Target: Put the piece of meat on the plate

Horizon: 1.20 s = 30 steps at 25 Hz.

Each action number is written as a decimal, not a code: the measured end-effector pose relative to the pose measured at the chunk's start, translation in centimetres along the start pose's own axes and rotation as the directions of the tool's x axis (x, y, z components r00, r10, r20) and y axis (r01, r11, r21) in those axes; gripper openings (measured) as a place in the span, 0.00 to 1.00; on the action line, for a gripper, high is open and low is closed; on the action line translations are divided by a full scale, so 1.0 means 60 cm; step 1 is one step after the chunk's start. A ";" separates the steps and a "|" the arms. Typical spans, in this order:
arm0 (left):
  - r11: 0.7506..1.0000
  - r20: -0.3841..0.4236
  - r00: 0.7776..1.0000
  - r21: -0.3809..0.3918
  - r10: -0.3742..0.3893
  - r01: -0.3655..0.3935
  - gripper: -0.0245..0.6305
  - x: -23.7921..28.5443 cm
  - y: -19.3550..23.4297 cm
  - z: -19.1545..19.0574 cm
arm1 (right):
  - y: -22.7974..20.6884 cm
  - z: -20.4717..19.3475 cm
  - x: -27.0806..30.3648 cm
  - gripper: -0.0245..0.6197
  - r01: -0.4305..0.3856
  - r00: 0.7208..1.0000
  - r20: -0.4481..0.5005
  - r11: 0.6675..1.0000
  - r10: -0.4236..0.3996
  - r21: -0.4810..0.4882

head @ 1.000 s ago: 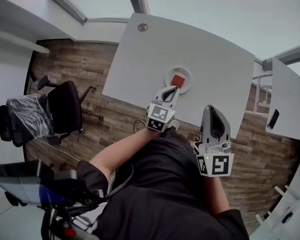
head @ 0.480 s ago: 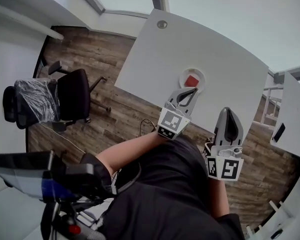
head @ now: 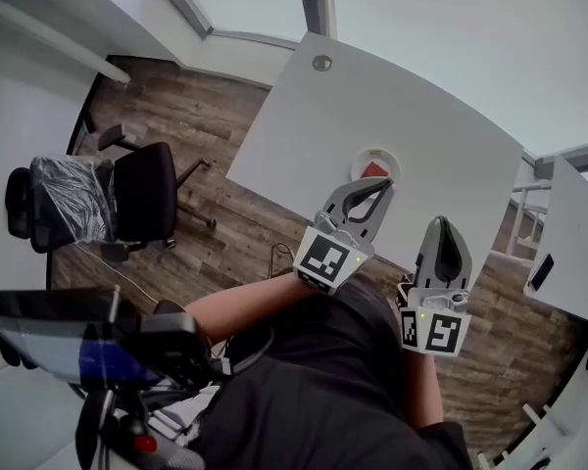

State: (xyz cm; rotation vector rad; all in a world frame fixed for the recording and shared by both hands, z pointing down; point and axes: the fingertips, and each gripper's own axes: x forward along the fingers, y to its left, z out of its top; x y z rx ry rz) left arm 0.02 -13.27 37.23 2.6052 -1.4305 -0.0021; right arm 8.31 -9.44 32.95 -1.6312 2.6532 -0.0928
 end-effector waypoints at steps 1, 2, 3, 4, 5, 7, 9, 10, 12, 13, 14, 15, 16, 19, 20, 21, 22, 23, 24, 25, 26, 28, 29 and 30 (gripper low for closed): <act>1.000 0.005 1.000 0.017 0.000 0.000 0.05 -0.002 -0.001 0.010 | 0.002 0.001 0.002 0.05 -0.005 1.000 -0.001 1.000 0.005 -0.006; 1.000 0.026 1.000 0.023 0.001 -0.002 0.05 -0.003 -0.002 0.016 | 0.005 0.002 0.004 0.05 -0.010 1.000 -0.002 1.000 0.010 -0.012; 1.000 0.056 0.998 0.020 0.003 -0.004 0.05 -0.004 -0.004 0.017 | 0.007 0.003 0.006 0.05 -0.013 1.000 -0.002 1.000 0.013 -0.018; 1.000 0.080 0.997 0.017 0.004 -0.005 0.05 -0.005 -0.007 0.019 | 0.009 0.004 0.006 0.05 -0.014 1.000 -0.003 1.000 0.014 -0.023; 1.000 0.095 0.995 0.019 0.003 -0.005 0.05 -0.006 -0.009 0.021 | 0.010 0.005 0.006 0.05 -0.012 1.000 -0.004 1.000 0.012 -0.028; 1.000 0.110 0.994 0.024 0.000 -0.002 0.05 -0.010 -0.012 0.027 | 0.011 0.006 0.006 0.05 -0.009 1.000 -0.006 0.999 0.009 -0.037; 1.000 0.120 0.993 0.028 -0.003 0.000 0.05 -0.014 -0.013 0.033 | 0.012 0.008 0.007 0.05 -0.007 1.000 -0.003 0.999 0.007 -0.045; 0.999 0.124 0.992 0.034 -0.005 0.001 0.05 -0.015 -0.013 0.035 | 0.012 0.009 0.007 0.05 -0.005 1.000 -0.001 0.999 0.005 -0.049; 0.999 0.130 0.991 0.049 -0.010 0.003 0.05 -0.017 -0.015 0.038 | 0.011 0.011 0.009 0.05 0.001 1.000 0.004 0.998 0.000 -0.055; 0.999 0.132 0.991 0.052 -0.011 0.004 0.05 -0.019 -0.015 0.039 | 0.011 0.012 0.009 0.05 0.003 1.000 0.005 0.998 -0.003 -0.058; 0.999 0.132 0.991 0.050 -0.011 0.005 0.05 -0.020 -0.016 0.040 | 0.011 0.013 0.009 0.05 0.005 1.000 0.007 0.998 -0.004 -0.060; 0.999 0.133 0.991 0.046 -0.011 0.005 0.05 -0.021 -0.016 0.041 | 0.012 0.014 0.009 0.05 0.005 1.000 0.007 0.998 -0.005 -0.061; 0.999 0.132 0.991 0.044 -0.012 0.006 0.05 -0.022 -0.016 0.041 | 0.014 0.015 0.009 0.05 0.005 1.000 0.007 0.998 -0.004 -0.062; 0.999 0.135 0.991 0.039 -0.009 0.004 0.05 -0.025 -0.013 0.044 | 0.021 0.015 0.012 0.05 -0.009 1.000 0.006 0.998 0.009 -0.063; 0.999 0.136 0.991 0.038 -0.008 0.002 0.05 -0.026 -0.012 0.044 | 0.024 0.014 0.013 0.05 -0.015 1.000 0.005 0.998 0.015 -0.063; 0.999 0.138 0.990 0.038 -0.006 0.001 0.05 -0.028 -0.011 0.044 | 0.027 0.013 0.013 0.05 -0.019 1.000 0.004 0.998 0.019 -0.064; 0.999 0.140 0.990 0.039 -0.004 -0.002 0.05 -0.030 -0.010 0.044 | 0.029 0.012 0.013 0.05 -0.021 1.000 0.003 0.998 0.021 -0.065; 0.999 0.142 0.990 0.040 -0.001 -0.004 0.05 -0.033 -0.008 0.044 | 0.031 0.011 0.013 0.05 -0.022 1.000 0.001 0.998 0.022 -0.066; 0.999 0.143 0.990 0.039 0.002 -0.008 0.05 -0.035 -0.005 0.045 | 0.033 0.010 0.014 0.05 -0.022 1.000 0.000 0.997 0.022 -0.067; 0.999 0.143 0.990 0.036 0.006 -0.011 0.05 -0.038 -0.002 0.045 | 0.035 0.010 0.015 0.05 -0.022 1.000 -0.001 0.997 0.022 -0.068; 0.999 0.144 0.990 0.032 0.010 -0.015 0.05 -0.040 0.001 0.045 | 0.038 0.009 0.017 0.05 -0.023 1.000 -0.002 0.997 0.023 -0.069; 0.999 0.146 0.989 0.026 0.016 -0.020 0.05 -0.044 0.009 0.048 | 0.044 0.009 0.022 0.05 -0.025 1.000 -0.003 0.997 0.025 -0.070; 0.999 0.148 0.989 0.026 0.018 -0.022 0.05 -0.047 0.013 0.050 | 0.048 0.009 0.025 0.05 -0.026 1.000 -0.004 0.997 0.026 -0.070; 0.999 0.150 0.988 0.025 0.020 -0.024 0.05 -0.049 0.017 0.052 | 0.051 0.008 0.028 0.05 -0.028 1.000 -0.005 0.997 0.027 -0.071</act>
